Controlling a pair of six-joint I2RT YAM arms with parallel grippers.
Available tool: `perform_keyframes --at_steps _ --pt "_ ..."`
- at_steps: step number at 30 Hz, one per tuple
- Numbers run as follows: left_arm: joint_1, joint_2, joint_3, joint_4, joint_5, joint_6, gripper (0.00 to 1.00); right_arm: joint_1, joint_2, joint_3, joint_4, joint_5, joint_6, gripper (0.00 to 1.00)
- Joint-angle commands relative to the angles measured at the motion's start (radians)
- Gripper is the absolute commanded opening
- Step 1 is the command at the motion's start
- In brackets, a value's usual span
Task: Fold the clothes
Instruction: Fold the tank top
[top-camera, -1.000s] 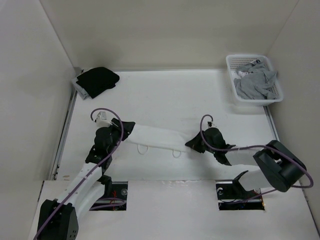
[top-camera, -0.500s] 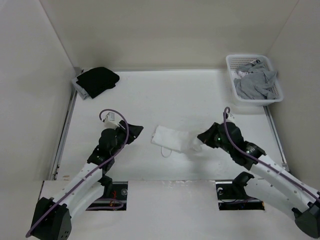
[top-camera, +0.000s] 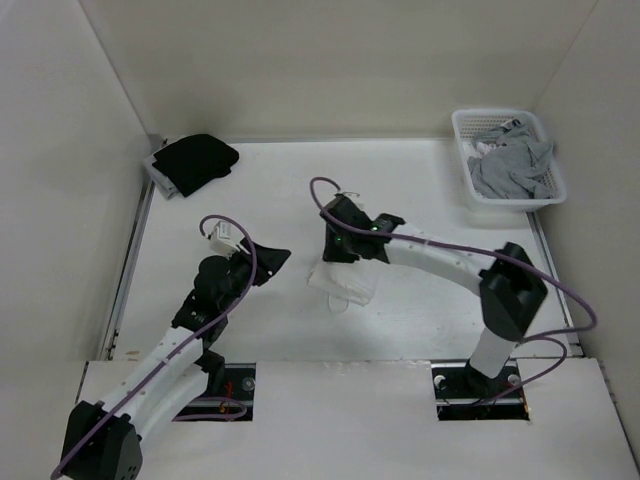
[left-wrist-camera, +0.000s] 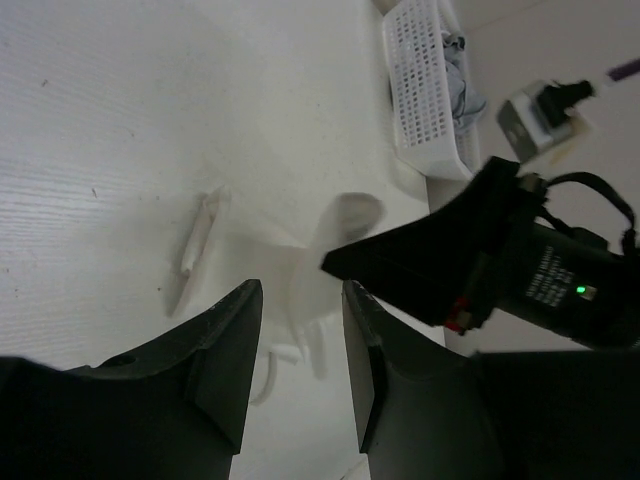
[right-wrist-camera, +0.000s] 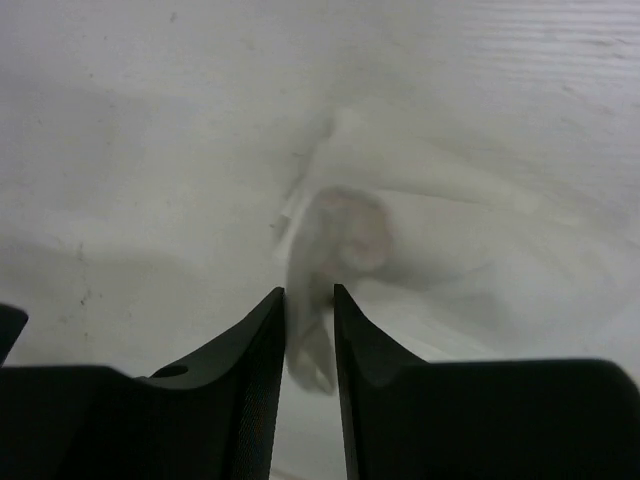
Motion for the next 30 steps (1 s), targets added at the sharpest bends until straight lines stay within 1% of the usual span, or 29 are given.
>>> perform_keyframes --at_steps 1,3,4,7,9,10,11,14,15,17,18,21,23,27,30 --pt "0.033 -0.041 0.0 0.038 0.053 -0.005 0.37 0.058 0.115 0.172 -0.05 0.026 -0.036 0.37" --pt "0.053 -0.045 0.0 0.037 0.071 -0.002 0.37 0.081 0.134 0.213 -0.049 0.041 -0.036 0.5" --pt "0.061 -0.045 0.0 0.037 0.077 -0.002 0.37 0.09 0.127 0.216 -0.047 0.051 -0.037 0.54" --pt "0.051 -0.023 0.005 0.044 0.07 -0.002 0.37 0.102 0.041 0.146 -0.011 0.083 -0.03 0.55" --pt "0.039 0.002 0.008 0.06 0.057 0.001 0.37 0.102 -0.04 0.041 0.049 0.104 -0.02 0.51" --pt "0.027 0.022 0.009 0.078 0.051 0.001 0.37 0.102 -0.08 -0.03 0.098 0.1 -0.017 0.44" --pt "0.016 0.043 0.009 0.096 0.045 0.003 0.37 0.098 -0.102 -0.078 0.133 0.095 -0.016 0.38" --pt "-0.024 0.114 0.021 0.141 0.028 0.009 0.37 0.04 -0.134 -0.208 0.271 0.014 -0.028 0.1" --pt "-0.044 0.138 0.029 0.158 0.017 0.012 0.35 0.009 -0.122 -0.225 0.308 -0.021 -0.036 0.04" --pt "-0.094 0.201 0.051 0.195 -0.012 0.042 0.32 -0.034 -0.092 -0.241 0.383 -0.063 -0.059 0.02" --pt "-0.123 0.241 0.067 0.199 -0.041 0.067 0.27 -0.051 -0.076 -0.244 0.417 -0.08 -0.066 0.02" --pt "-0.211 0.371 0.13 0.193 -0.139 0.153 0.2 -0.083 -0.02 -0.225 0.475 -0.141 -0.086 0.02" --pt "-0.27 0.456 0.176 0.186 -0.203 0.2 0.17 -0.096 0.004 -0.215 0.489 -0.149 -0.094 0.03" --pt "-0.373 0.588 0.253 0.169 -0.323 0.304 0.16 -0.123 0.008 -0.231 0.54 -0.156 -0.099 0.06" --pt "-0.406 0.665 0.281 0.164 -0.404 0.352 0.2 -0.143 0.031 -0.235 0.575 -0.21 -0.106 0.07"
